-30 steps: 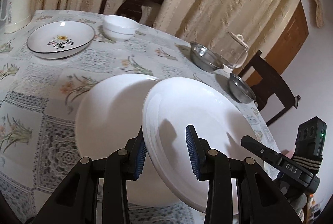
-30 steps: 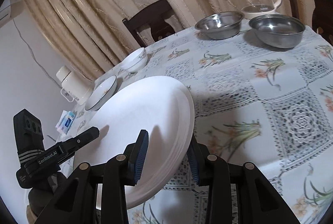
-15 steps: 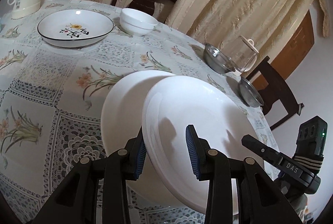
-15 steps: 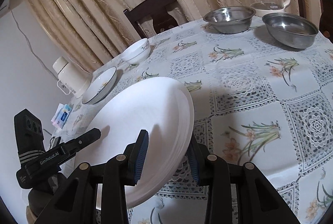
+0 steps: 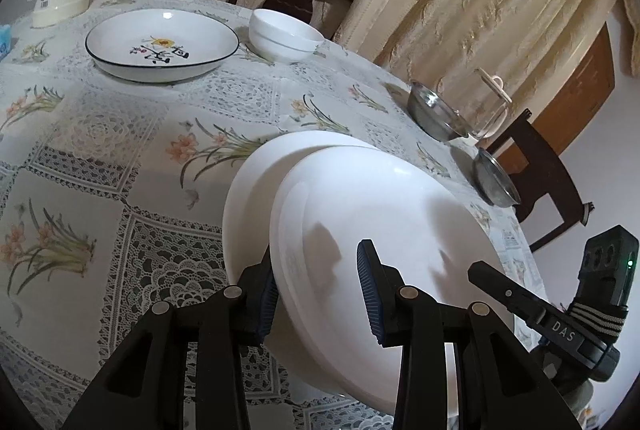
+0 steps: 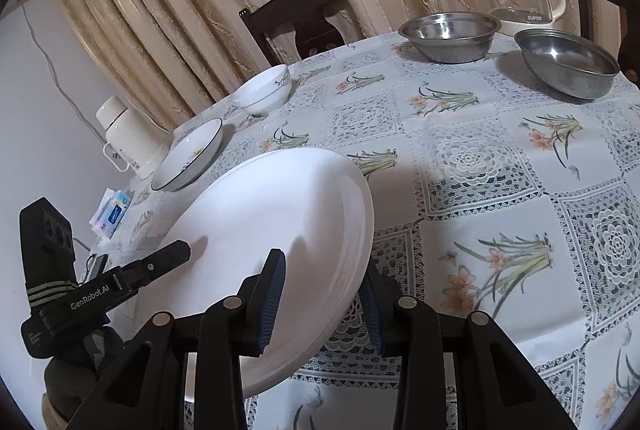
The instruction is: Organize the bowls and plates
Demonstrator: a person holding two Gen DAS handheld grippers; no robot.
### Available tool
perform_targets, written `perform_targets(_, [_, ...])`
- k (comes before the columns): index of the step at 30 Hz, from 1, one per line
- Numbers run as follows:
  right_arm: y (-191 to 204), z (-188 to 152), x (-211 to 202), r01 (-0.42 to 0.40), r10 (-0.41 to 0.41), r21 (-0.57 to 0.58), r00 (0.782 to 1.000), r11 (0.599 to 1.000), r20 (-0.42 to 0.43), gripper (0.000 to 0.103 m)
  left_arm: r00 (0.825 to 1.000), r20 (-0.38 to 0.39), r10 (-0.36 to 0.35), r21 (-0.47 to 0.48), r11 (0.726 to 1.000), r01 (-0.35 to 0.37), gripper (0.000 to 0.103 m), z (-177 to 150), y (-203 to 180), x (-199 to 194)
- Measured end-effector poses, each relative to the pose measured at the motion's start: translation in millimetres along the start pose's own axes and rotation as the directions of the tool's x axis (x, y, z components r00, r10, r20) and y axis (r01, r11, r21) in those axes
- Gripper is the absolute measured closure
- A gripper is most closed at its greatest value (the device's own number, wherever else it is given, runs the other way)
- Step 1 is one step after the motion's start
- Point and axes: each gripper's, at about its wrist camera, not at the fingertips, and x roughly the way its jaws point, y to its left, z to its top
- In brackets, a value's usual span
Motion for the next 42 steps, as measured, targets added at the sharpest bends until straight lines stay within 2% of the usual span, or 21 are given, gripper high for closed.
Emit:
perform_targets(6, [1,1,-1,-0.001,0.001,0.001,1.0,1.0,0.016,0.064,1.0,0.019,-0.011,-0.04,0.999,0.011,0.065,3,7,-5])
perform_targets(11, [2,0,-1,-0.004,0.004,-0.001,1.0,1.0,0.022,0.064,0.997,0.064,0.05,-0.016,0.999,-0.049,0.061,5,8,-10])
perform_targets(16, [3,-1,-2,0.002,-0.002,-0.006,1.0,1.0,0.028,0.064,0.991,0.087,0.099,0.084,0.991,-0.106,0.055,4,-3,-11])
perform_targets(21, [-1,-1,-2,0.006,-0.006,0.015,1.0,1.0,0.027,0.064,0.981,0.112,0.16,0.195,0.964,-0.179,0.053,-3,-16,-9])
perform_targets(24, [-4,-2,-1,0.004,-0.005,0.03,1.0,1.0,0.024,0.064,0.985,0.102,0.142,0.2,0.967,-0.16,0.048,-3,-16,-10])
perform_targets(31, [-3,-4,-1,-0.006,0.005,0.032,1.0,0.999,0.027,0.064,0.993,0.072,0.092,0.143,0.984,-0.102,0.047,-1,-8,-17])
perform_targets(33, [-3,-4,-1,-0.008,0.007,0.034,1.0,0.999,0.027,0.064,0.993,0.072,0.097,0.144,0.984,-0.106,0.045,-2,-9,-18])
perform_targets(35, [-5,-5,-1,-0.008,0.007,0.041,1.0,0.999,0.027,0.064,0.992,0.046,0.115,0.125,0.985,-0.12,0.036,-3,-5,-16])
perform_targets(42, [-7,-7,-1,-0.007,0.006,0.056,1.0,0.998,0.026,0.064,0.99,0.079,0.114,0.125,0.984,-0.123,0.035,-4,0,-23])
